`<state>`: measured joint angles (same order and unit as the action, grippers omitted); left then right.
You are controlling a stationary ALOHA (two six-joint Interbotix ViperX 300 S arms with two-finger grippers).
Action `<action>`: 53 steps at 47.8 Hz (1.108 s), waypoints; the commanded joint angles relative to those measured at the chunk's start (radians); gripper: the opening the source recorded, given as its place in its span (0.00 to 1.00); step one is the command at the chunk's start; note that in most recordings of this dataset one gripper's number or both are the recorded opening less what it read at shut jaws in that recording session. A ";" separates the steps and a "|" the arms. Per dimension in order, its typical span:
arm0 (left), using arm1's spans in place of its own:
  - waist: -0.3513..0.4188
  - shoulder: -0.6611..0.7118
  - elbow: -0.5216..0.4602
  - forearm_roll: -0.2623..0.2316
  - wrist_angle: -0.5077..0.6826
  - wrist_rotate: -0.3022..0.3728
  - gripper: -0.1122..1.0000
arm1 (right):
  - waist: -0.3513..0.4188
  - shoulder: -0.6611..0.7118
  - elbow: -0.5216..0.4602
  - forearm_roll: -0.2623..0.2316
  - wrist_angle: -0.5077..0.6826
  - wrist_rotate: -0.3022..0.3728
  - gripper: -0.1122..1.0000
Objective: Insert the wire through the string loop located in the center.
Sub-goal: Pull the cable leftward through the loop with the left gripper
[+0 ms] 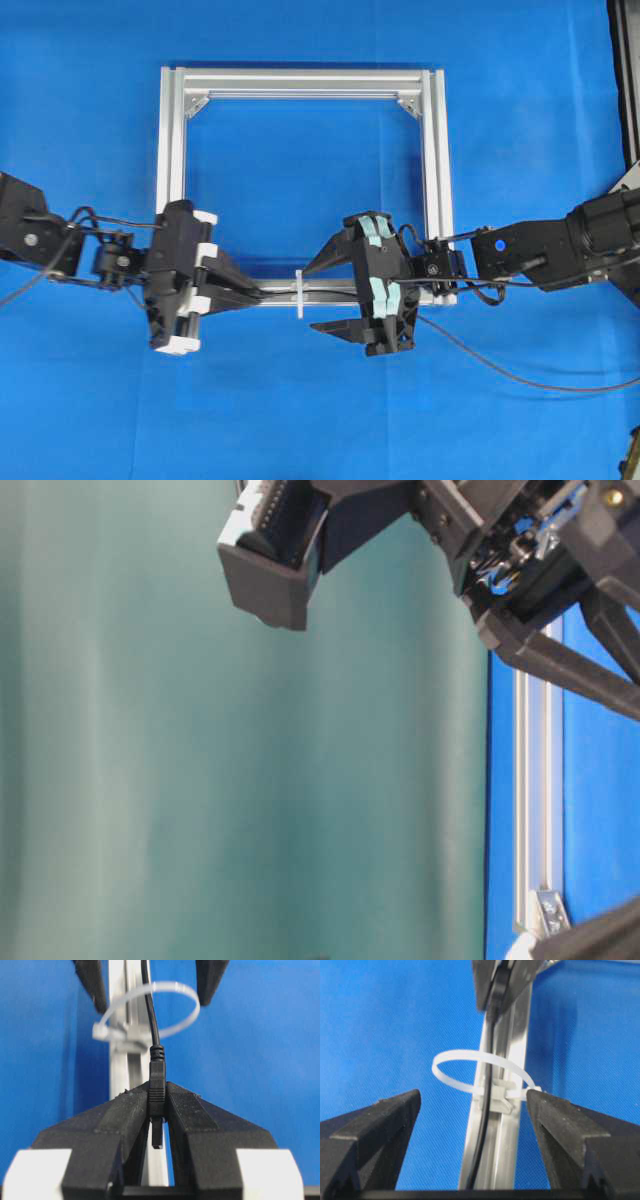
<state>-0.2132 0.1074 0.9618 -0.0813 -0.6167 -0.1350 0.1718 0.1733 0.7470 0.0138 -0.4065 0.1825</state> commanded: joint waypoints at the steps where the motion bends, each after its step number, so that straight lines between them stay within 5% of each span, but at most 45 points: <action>1: -0.002 -0.061 0.034 0.000 -0.005 -0.002 0.17 | 0.005 -0.023 -0.003 0.002 -0.005 -0.002 0.78; 31: -0.025 -0.362 0.397 -0.002 0.008 -0.032 0.17 | 0.011 -0.052 -0.005 0.002 -0.003 -0.002 0.78; 53: -0.048 -0.445 0.393 0.003 0.181 -0.028 0.17 | 0.011 -0.052 -0.009 0.002 -0.005 -0.003 0.78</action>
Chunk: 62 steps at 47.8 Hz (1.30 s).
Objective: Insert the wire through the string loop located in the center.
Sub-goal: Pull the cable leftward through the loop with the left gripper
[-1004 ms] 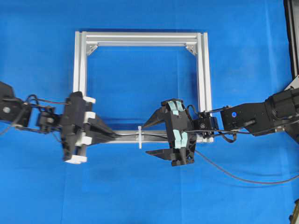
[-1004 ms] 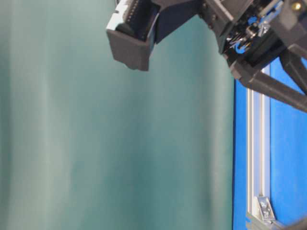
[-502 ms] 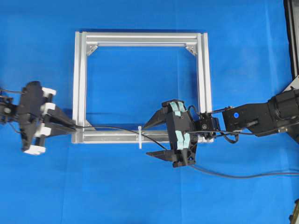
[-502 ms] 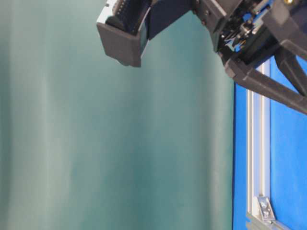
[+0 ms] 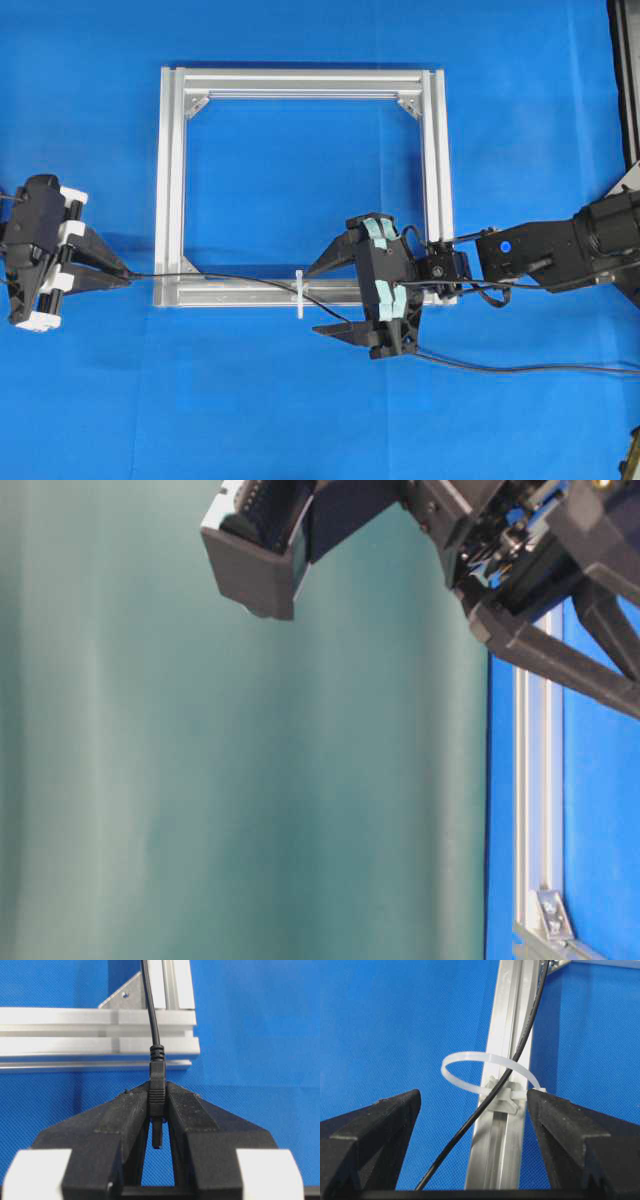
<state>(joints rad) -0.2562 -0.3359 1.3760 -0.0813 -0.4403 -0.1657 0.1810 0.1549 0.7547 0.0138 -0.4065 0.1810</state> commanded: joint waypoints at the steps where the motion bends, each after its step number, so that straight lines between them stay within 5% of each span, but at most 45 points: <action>1: -0.006 0.000 -0.023 0.005 0.006 0.003 0.17 | 0.002 -0.035 -0.017 0.002 -0.005 -0.002 0.78; 27: -0.021 0.000 -0.025 0.006 0.009 0.025 0.18 | 0.002 -0.037 -0.014 0.002 -0.005 -0.002 0.78; 39: -0.021 0.000 -0.026 0.006 0.023 0.025 0.83 | 0.002 -0.037 -0.014 0.002 -0.005 -0.002 0.78; 41: -0.021 0.000 -0.028 0.006 0.025 0.025 0.87 | 0.002 -0.037 -0.014 0.002 -0.005 -0.002 0.78; 62: -0.018 -0.097 -0.103 0.006 0.152 0.021 0.81 | -0.005 -0.107 -0.017 0.002 0.049 -0.003 0.78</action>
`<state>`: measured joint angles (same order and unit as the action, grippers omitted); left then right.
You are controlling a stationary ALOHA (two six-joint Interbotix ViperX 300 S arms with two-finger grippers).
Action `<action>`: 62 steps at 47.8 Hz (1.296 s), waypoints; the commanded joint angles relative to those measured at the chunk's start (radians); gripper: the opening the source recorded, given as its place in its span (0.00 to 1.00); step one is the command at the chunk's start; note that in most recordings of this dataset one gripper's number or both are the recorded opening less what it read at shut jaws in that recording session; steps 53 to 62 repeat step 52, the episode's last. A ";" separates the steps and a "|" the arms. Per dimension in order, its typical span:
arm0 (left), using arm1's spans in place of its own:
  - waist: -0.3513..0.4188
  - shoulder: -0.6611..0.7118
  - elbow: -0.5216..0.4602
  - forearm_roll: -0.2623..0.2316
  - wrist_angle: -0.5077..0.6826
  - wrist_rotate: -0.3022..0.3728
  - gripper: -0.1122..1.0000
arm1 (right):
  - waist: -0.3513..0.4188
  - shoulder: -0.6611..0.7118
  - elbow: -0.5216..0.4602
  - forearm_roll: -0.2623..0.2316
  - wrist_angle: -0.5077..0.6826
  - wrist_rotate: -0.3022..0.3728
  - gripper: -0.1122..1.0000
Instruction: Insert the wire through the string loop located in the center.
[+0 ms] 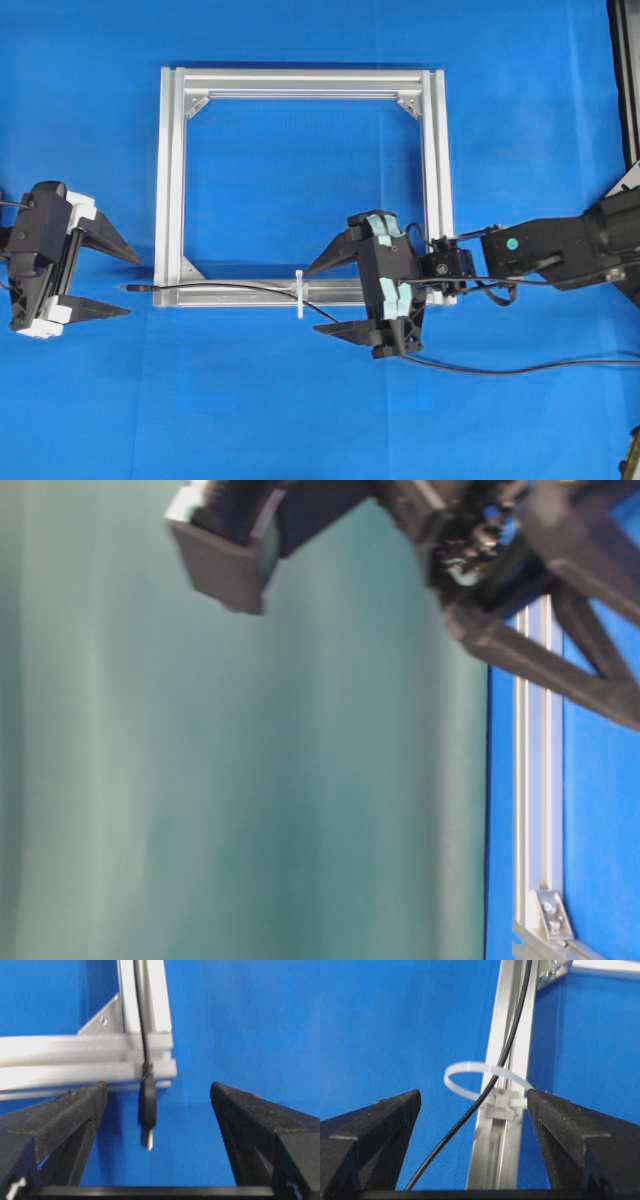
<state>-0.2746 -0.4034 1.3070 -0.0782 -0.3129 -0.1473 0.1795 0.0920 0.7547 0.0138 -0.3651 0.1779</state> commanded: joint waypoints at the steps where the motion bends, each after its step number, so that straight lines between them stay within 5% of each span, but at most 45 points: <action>1: 0.002 -0.035 -0.040 0.003 0.035 0.005 0.81 | -0.003 -0.051 -0.015 0.002 0.011 0.000 0.78; 23: 0.003 -0.110 -0.092 0.003 0.091 0.006 0.81 | -0.029 -0.172 -0.008 -0.002 0.087 -0.006 0.78; 62: 0.003 -0.103 -0.095 0.003 0.087 0.006 0.81 | -0.032 -0.176 -0.003 -0.002 0.087 -0.006 0.78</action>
